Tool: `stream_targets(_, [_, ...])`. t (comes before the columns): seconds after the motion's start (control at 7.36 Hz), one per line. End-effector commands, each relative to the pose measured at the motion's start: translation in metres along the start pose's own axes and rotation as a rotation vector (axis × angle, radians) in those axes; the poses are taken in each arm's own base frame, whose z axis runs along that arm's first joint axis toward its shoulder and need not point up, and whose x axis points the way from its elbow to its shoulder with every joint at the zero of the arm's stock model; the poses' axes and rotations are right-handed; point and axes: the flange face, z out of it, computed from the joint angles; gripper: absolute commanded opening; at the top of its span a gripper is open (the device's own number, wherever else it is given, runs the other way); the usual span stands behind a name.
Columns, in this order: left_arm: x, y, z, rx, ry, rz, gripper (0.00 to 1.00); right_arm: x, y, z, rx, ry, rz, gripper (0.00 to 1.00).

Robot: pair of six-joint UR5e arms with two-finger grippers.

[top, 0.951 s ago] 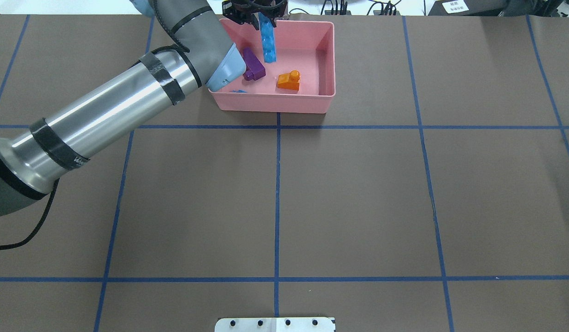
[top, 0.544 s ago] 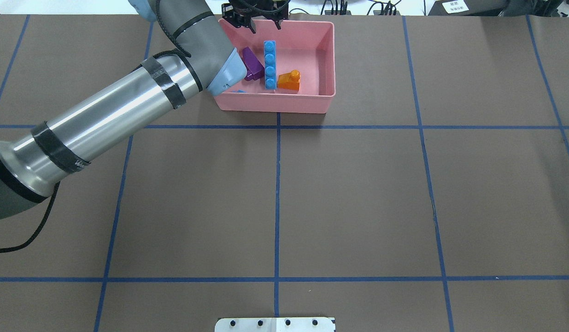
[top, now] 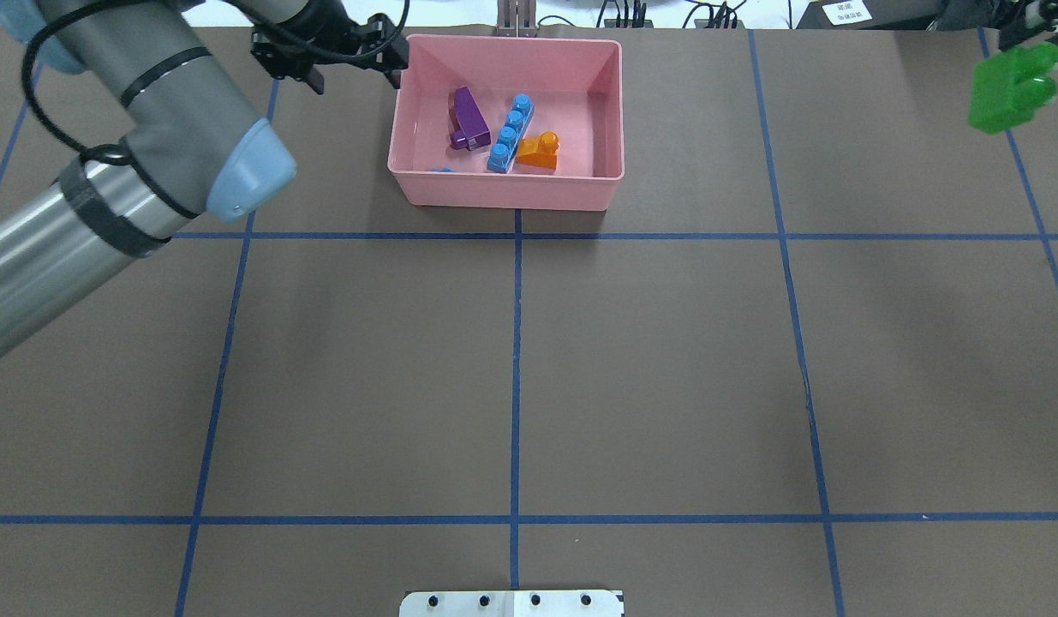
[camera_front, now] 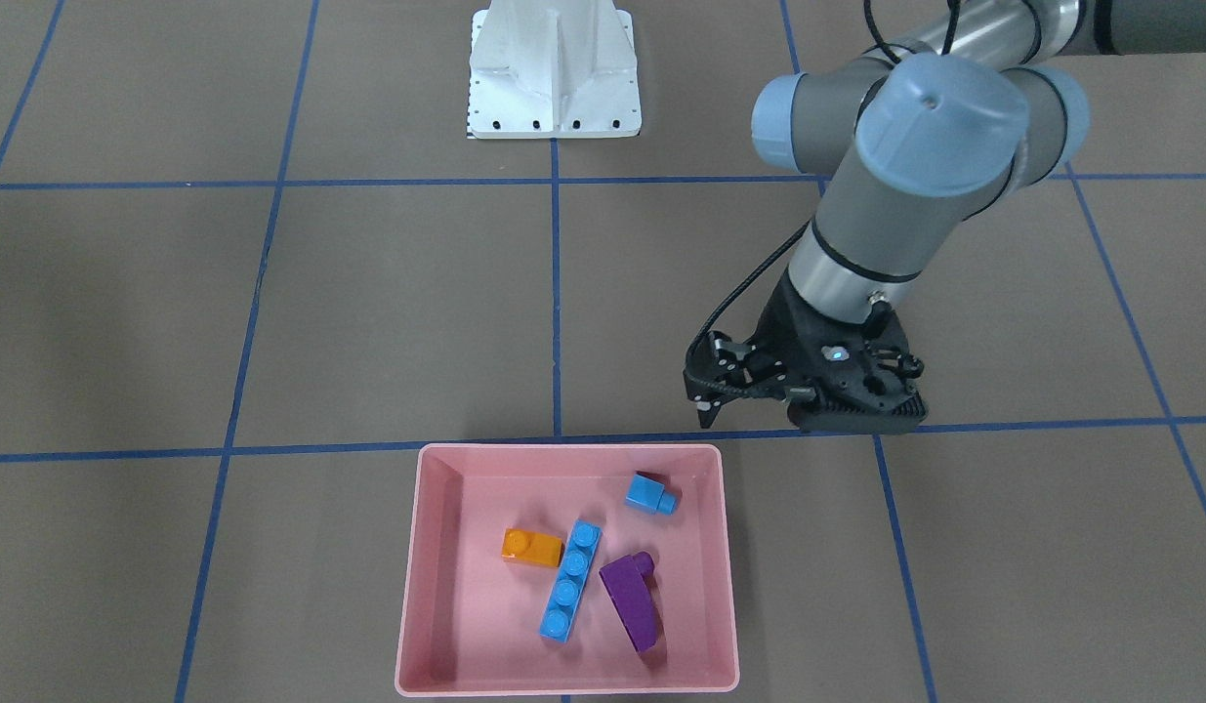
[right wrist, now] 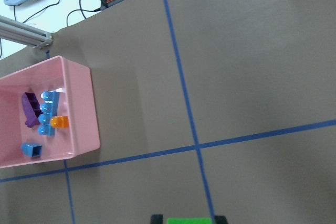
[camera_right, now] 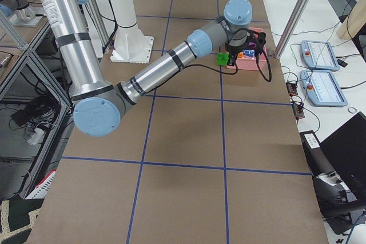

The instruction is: Put all blocks into box

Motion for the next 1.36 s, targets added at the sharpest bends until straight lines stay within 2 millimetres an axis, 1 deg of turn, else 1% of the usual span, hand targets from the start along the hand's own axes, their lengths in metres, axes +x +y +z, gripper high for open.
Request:
stream_targets(0.0, [-0.106,0.048,-0.033,-0.016,-0.077,0.128,1.00,-0.190,0.019,0.085,0.047,0.058,-0.018,0.00])
stream_targets(0.14, [-0.139,0.063,-0.035,-0.026,-0.099,0.154,1.00,-0.276,0.003,0.113,0.061,0.075,0.036,0.00])
stream_targets(0.27, [-0.155,0.075,-0.037,-0.032,-0.106,0.149,1.00,-0.332,-0.013,0.132,0.050,0.095,0.063,0.00])
stream_targets(0.41, [-0.162,0.082,-0.041,-0.031,-0.108,0.146,1.00,-0.354,-0.013,0.171,0.083,0.141,0.046,0.00])
stream_targets(0.54, [-0.167,0.090,-0.045,-0.030,-0.105,0.157,1.00,-0.353,-0.020,0.216,0.139,0.132,0.011,0.00])
stream_targets(0.68, [-0.168,0.093,-0.047,-0.032,-0.104,0.183,1.00,-0.346,-0.029,0.260,0.150,0.098,-0.010,0.00])
stream_targets(0.82, [-0.169,0.095,-0.048,-0.031,-0.103,0.184,1.00,-0.336,-0.030,0.298,0.187,0.103,-0.033,0.00])
stream_targets(0.95, [-0.168,0.095,-0.049,-0.030,-0.102,0.185,1.00,-0.332,-0.021,0.328,0.202,0.116,-0.048,0.00])
stream_targets(1.09, [-0.170,0.094,-0.047,-0.032,-0.106,0.182,1.00,-0.333,-0.009,0.350,0.223,0.137,-0.063,0.00])
stream_targets(1.22, [-0.171,0.095,-0.045,-0.035,-0.109,0.181,1.00,-0.340,0.003,0.363,0.271,0.154,-0.082,0.00])
